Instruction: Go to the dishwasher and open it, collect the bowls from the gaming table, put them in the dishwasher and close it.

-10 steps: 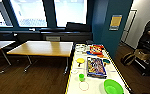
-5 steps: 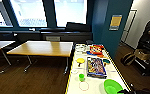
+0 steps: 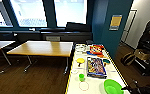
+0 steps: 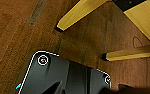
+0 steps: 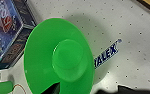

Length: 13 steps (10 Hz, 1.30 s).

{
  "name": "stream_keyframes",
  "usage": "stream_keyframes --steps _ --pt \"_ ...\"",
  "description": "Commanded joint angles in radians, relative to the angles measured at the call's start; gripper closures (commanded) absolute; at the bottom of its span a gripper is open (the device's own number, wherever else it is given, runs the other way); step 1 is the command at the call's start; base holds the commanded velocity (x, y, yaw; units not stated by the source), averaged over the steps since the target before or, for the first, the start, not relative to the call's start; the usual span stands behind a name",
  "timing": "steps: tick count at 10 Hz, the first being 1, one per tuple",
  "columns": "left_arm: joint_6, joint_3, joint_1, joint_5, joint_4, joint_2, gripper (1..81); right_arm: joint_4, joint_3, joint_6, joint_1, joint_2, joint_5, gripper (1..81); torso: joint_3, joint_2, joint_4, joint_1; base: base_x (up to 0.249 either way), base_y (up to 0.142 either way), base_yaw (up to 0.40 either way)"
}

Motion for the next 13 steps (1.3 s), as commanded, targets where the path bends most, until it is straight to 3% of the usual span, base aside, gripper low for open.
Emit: stream_keyframes --steps 1,7,13 --pt "-0.001 0.012 -0.057 0.04 0.005 -0.03 1.0 0.095 -0.087 0.003 0.155 -0.033 -0.06 1.0 0.0 0.0 0.0 0.0 0.0 0.0 0.0" --pt "-0.001 -0.011 -0.057 0.058 0.004 -0.016 1.0 0.103 -0.131 0.003 0.151 0.042 -0.062 1.0 0.0 0.0 0.0 0.0 0.0 0.0 0.0" --pt "-0.001 -0.014 -0.057 0.058 0.005 -0.01 1.0 0.112 -0.224 0.003 0.079 0.13 -0.047 1.0 0.0 0.0 0.0 0.001 0.0 0.0 0.0"
